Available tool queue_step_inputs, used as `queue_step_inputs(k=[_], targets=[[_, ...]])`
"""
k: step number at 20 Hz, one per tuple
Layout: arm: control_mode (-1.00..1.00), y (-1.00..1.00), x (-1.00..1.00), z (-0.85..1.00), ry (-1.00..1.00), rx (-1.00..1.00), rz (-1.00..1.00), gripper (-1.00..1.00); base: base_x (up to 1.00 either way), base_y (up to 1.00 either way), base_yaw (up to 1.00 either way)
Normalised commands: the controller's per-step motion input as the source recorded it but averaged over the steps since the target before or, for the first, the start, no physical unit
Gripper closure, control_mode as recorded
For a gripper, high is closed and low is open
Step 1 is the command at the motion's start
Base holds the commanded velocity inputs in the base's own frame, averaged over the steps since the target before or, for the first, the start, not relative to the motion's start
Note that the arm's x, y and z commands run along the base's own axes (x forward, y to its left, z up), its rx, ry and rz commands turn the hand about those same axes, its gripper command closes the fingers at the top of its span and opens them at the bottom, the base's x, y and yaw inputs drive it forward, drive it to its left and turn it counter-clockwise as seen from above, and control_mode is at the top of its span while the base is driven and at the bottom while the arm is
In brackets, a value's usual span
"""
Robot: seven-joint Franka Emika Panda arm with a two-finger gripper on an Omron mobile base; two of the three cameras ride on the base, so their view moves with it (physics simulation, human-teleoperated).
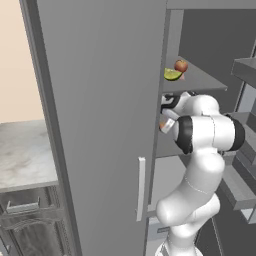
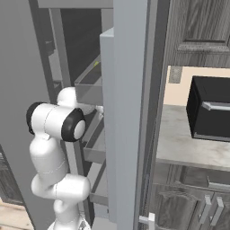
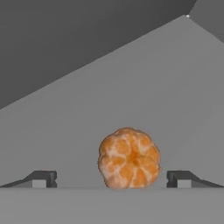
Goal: Take the tangerine and lemon wedge from the second highest rack and move them to the highest rack where the steak and peach are located, to maximize freezer space. Close the freezer door after rearranging.
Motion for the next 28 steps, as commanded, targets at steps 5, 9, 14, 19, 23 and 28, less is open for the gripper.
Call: queue_step_inputs(k=[5,9,14,19,23,28], targets=[[-1.0,-0.05,0.2,-0.22,0.06,0.11,-0.07,-1.0,0.0,0.0,0.0],[-1.0,0.0,0.12,-0.24,0.05,0.11,-0.07,-1.0,0.0,0.0,0.0],[-1.0,0.0,0.14,-0.16,0.01,0.08,-0.07,-1.0,0.0,0.0,0.0],[-1.0,0.07,0.18,-0.15,0.03,0.05,-0.07,1.0,0.0,0.0,0.0],[-1.0,0.04,0.02,-0.06,0.0,0.03,-0.06,1.0,0.0,0.0,0.0],[-1.0,0.11,-0.19,0.0,0.0,0.03,-0.06,1.0,0.0,0.0,0.0]])
